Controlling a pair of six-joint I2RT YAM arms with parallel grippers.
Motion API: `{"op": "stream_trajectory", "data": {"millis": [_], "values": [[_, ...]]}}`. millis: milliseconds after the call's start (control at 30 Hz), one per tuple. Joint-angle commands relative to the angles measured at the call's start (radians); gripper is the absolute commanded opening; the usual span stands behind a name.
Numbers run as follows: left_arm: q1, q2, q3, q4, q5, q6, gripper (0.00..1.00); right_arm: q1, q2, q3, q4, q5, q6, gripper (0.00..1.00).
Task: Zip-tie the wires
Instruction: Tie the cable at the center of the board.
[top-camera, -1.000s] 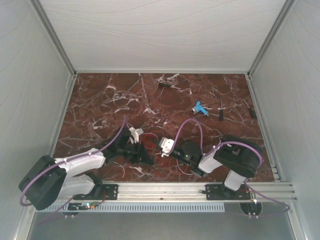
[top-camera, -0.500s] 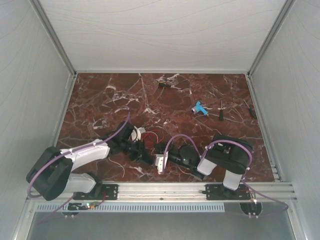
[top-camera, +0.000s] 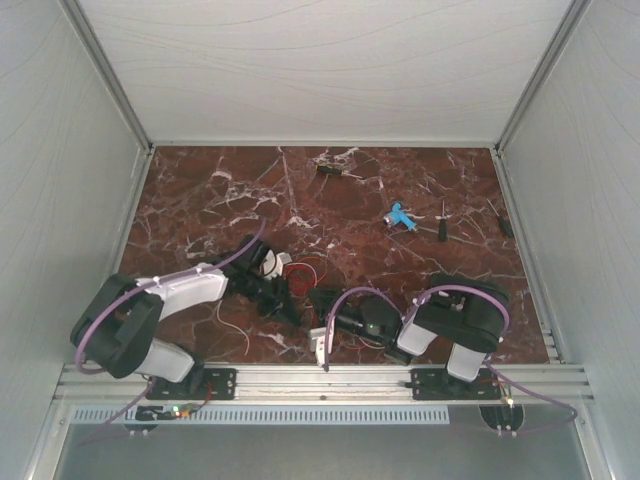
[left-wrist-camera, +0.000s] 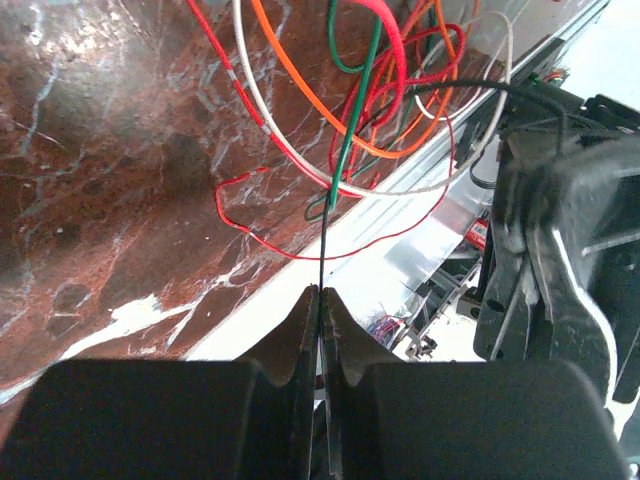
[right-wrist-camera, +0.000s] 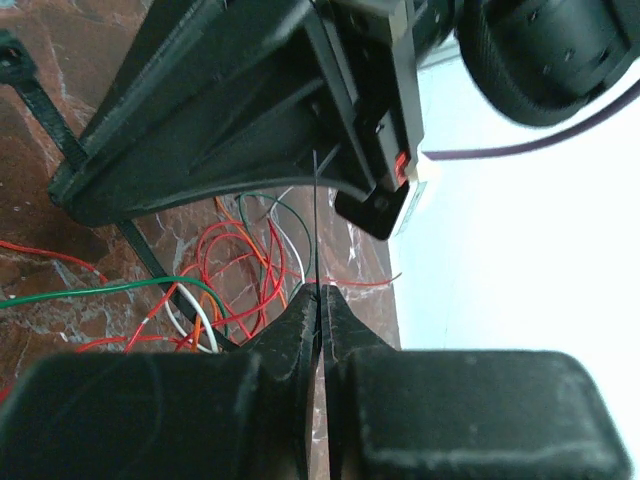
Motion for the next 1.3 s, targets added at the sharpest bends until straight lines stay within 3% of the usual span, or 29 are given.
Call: {"op": "stream_trajectory", "data": {"millis": [0, 600, 867, 1267], "values": [[0.011, 0.042, 0.059, -0.052, 0.029, 0.045, 0.0, 0.035, -0.002, -0.013, 0.176, 0.019, -0.143, 0.0], [0.082, 0.255, 0.178, -0.183, 0.119, 0.183, 0.0, 0.077, 0.104, 0.056, 0.178, 0.137, -0.373, 0.0], [0.103, 0.292, 0.205, -0.187, 0.137, 0.212, 0.0, 0.099, 0.085, 0.057, 0.057, 0.133, -0.429, 0.0], [0.136, 0.297, 0.172, -0.126, 0.249, 0.121, 0.0, 0.098, -0.043, 0.073, -0.247, 0.135, -0.539, 0.0]]}}
